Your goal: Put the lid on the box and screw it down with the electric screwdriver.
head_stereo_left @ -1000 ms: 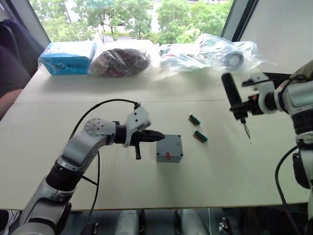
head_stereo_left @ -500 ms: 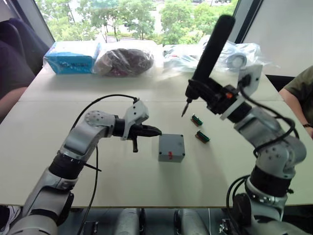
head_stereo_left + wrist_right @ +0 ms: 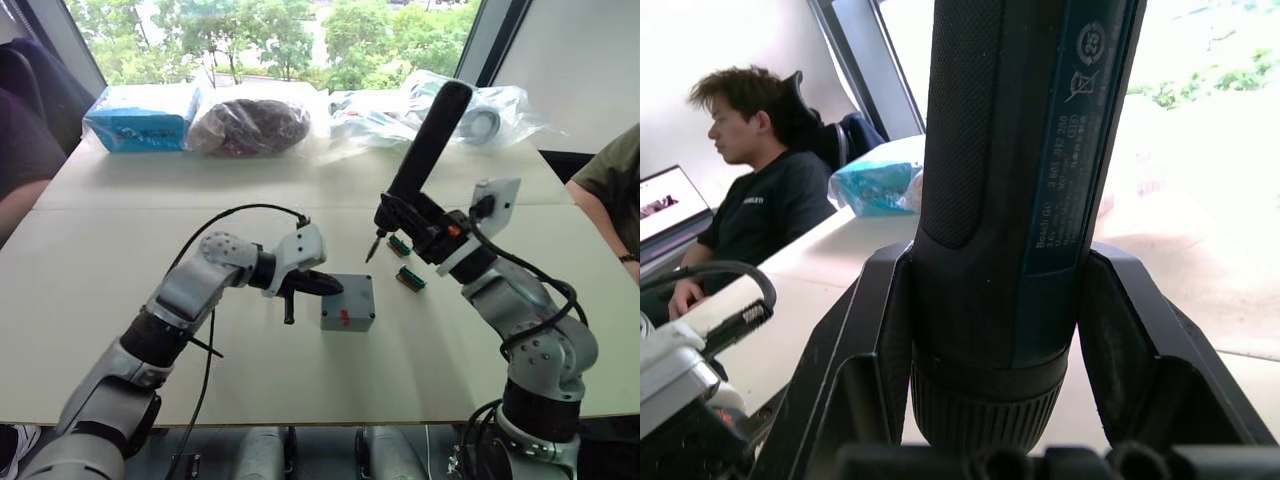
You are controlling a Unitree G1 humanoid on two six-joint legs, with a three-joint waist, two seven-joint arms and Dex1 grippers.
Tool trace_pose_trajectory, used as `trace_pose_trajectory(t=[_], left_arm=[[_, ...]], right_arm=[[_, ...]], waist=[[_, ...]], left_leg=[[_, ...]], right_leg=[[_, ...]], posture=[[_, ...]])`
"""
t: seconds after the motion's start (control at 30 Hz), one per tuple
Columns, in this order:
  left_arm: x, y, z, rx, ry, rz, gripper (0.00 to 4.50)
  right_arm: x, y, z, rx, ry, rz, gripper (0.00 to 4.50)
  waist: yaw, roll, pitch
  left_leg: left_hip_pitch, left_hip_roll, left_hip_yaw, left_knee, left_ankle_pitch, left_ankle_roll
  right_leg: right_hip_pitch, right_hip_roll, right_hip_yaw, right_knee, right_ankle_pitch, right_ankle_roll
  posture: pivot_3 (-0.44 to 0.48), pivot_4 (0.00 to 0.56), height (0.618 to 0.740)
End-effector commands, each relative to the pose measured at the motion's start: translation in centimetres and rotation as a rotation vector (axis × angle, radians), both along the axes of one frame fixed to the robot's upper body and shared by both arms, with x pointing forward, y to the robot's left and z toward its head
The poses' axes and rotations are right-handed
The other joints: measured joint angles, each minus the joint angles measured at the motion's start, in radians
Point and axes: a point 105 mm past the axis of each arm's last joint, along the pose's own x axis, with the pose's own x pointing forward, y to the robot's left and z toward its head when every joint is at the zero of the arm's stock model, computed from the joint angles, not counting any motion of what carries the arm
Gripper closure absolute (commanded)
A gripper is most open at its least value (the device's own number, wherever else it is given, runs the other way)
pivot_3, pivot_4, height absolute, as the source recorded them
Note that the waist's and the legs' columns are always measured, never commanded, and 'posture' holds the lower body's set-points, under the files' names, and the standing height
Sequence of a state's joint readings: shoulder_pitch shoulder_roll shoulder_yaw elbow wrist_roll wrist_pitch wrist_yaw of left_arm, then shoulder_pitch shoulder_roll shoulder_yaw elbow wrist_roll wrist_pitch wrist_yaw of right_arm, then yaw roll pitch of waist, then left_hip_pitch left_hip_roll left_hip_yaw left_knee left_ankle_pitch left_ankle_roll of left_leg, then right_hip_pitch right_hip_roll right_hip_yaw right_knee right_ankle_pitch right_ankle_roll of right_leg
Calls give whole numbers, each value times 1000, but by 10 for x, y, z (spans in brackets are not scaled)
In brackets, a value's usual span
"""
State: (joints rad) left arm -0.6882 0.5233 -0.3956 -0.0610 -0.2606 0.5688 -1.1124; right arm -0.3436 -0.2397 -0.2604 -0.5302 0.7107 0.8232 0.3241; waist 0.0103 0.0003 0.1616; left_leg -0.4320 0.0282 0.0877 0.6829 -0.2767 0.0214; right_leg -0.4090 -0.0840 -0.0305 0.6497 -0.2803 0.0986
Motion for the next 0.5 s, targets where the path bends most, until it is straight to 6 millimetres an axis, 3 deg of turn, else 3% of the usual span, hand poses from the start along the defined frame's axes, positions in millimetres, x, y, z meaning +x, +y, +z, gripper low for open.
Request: trace_pose_trajectory(t=[0.03,0.2,0.5], left_arm=[[3,-4,1,17,-28,-7,4500],[2,-3,-3,54,-51,-16,4500],[1,-2,-3,37,-41,-14,4500]], right_arm=[[-14,8,17,-44,-115,37,2692],[-20,11,9,-76,-106,78,2692],[-12,3,-1,-133,-105,3,2692]], waist=[[0,0,0],[0,0,0],[0,0,0]], left_leg=[[0,0,0,0,0,0],[0,0,0,0,0,0],[1,0,0,0,0,0]], right_leg=[[0,0,0,0,0,0],[0,0,0,0,0,0],[1,0,0,0,0,0]], posture=[[0,150,740],[0,150,740],[0,150,740]])
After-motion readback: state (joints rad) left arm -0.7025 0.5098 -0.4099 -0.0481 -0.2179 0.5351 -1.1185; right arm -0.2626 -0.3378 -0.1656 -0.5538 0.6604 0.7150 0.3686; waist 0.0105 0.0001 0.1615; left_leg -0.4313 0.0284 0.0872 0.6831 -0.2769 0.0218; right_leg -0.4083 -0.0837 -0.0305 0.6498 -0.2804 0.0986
